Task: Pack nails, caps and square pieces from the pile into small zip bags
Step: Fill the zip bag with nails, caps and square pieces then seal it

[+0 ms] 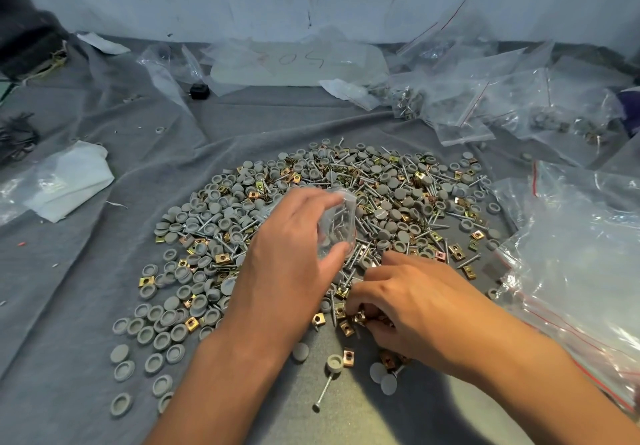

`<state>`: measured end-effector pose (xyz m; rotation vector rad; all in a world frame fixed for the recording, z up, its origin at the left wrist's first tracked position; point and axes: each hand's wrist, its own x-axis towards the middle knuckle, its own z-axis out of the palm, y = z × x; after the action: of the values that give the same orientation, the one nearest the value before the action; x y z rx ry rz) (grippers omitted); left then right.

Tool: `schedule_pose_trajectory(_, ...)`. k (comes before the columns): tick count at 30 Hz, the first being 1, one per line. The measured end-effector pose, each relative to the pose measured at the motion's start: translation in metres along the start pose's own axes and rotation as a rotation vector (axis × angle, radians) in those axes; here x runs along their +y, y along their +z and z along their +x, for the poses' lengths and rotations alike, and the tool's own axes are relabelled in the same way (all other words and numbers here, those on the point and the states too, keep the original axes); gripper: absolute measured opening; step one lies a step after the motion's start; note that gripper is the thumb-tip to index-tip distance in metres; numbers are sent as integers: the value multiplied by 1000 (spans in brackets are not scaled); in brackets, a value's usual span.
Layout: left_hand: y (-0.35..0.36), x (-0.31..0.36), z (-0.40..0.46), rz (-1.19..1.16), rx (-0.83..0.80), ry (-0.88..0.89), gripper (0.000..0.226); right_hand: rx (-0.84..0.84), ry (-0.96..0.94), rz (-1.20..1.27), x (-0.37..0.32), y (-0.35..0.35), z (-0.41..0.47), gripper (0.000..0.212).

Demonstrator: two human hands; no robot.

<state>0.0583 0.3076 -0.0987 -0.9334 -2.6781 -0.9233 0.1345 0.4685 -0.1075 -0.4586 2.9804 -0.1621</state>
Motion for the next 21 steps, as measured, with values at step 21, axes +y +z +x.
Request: schedule_pose_trajectory(21,0,3,0,8,-20,9,60,680,144,679,9,-9,10,18)
